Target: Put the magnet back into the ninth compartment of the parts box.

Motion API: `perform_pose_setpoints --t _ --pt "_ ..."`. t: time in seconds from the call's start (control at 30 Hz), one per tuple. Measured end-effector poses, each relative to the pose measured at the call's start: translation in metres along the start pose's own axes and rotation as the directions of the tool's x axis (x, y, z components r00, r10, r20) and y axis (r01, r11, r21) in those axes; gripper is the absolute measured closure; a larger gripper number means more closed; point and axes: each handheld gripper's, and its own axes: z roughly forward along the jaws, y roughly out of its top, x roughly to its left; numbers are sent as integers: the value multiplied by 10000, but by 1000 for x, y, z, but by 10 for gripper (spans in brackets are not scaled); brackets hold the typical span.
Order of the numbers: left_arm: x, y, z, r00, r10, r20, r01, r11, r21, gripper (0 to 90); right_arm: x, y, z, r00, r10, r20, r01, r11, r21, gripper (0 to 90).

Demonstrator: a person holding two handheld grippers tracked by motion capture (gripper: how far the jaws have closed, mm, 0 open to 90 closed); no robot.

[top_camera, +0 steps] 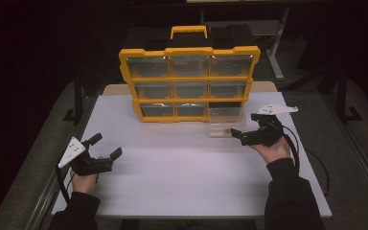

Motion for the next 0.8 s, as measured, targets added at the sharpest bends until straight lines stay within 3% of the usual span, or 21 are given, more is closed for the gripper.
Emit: perform_pose_setpoints --t 0.53,0.8 --pt "0 0 1 10000 -19 -23 19 10000 8 0 11 -17 -16 9997 -231 17 231 9984 -524 0" --pt "-1 0 2 10000 2 39 -2 10000 21 0 9 -27 -20 10000 -10 28 12 9977 -679 0"
